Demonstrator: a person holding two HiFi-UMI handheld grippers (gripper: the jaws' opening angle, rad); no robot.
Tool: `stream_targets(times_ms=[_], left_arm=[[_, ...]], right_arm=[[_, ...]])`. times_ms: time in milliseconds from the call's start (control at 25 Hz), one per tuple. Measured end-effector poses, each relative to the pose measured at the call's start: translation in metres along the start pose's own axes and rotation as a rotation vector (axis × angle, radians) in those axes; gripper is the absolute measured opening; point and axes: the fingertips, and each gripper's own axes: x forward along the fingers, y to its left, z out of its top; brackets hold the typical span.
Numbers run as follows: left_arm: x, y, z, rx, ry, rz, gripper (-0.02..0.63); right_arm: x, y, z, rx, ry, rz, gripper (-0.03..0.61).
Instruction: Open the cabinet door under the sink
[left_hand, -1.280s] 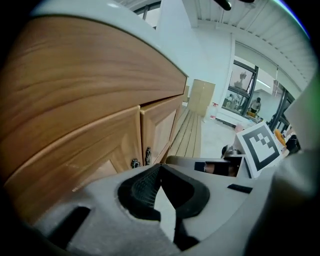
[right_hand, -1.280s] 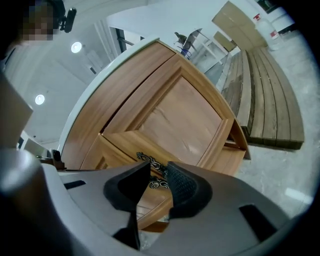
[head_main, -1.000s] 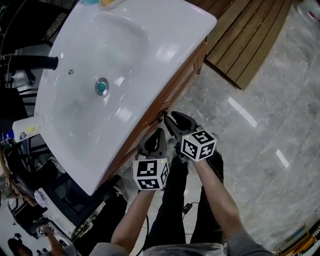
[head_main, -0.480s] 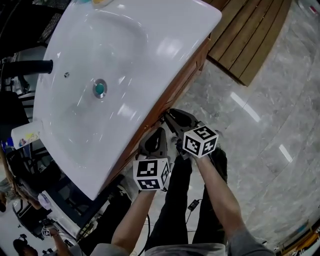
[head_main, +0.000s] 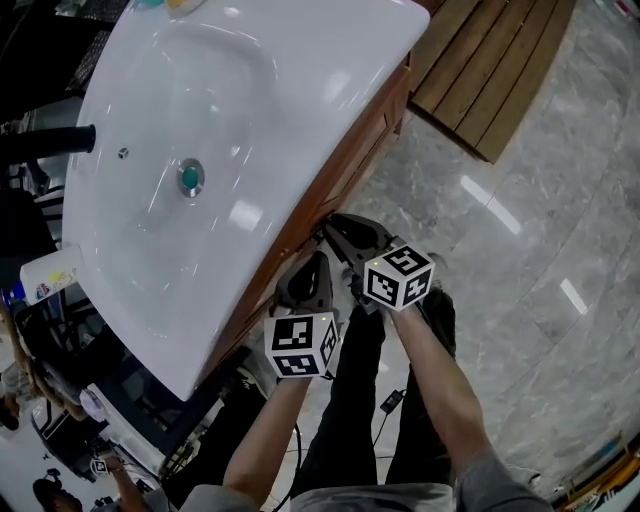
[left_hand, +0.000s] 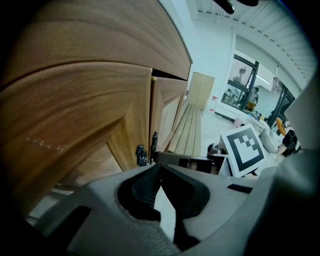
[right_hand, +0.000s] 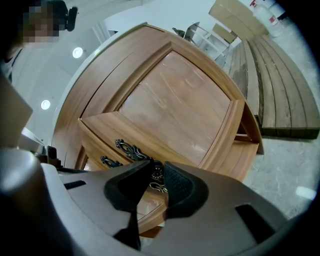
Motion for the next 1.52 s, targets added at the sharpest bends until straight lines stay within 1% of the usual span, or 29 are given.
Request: stream_targets(times_ms=[160,440,680,1040,1520], left_arm=[[-0.002,-0.004,-0.002,0.003,0.003,-0.003,0.008],[-0.005,-0.014,-0.007,0.0,0.003,-0.006,0.008],[-0.005,-0.027,-0.013,-0.027,0.005,-0.01,0.008],[0.001,-0.051,-0.023,-0.06,0.009,-0.014,0.008],[0.001,-0.076,-0.029,-0.129,0.002,0.03,0.008]], right_arm=[[-0.005,0.001,0.001,-0.025,-0.004,-0.01,0.084],[-0.023,-0.002,-0.001,-0.024,0.009,0.001,0.083],[-0.044,-0.007,-0.003,-0.028,0.029,0.012,0.083],[-0.07,-0.014,-0.003,-0.05,0.097,0.05,0.081],[-0.101,-0.025,0.0,-0.07,0.207,0.093,0.081]])
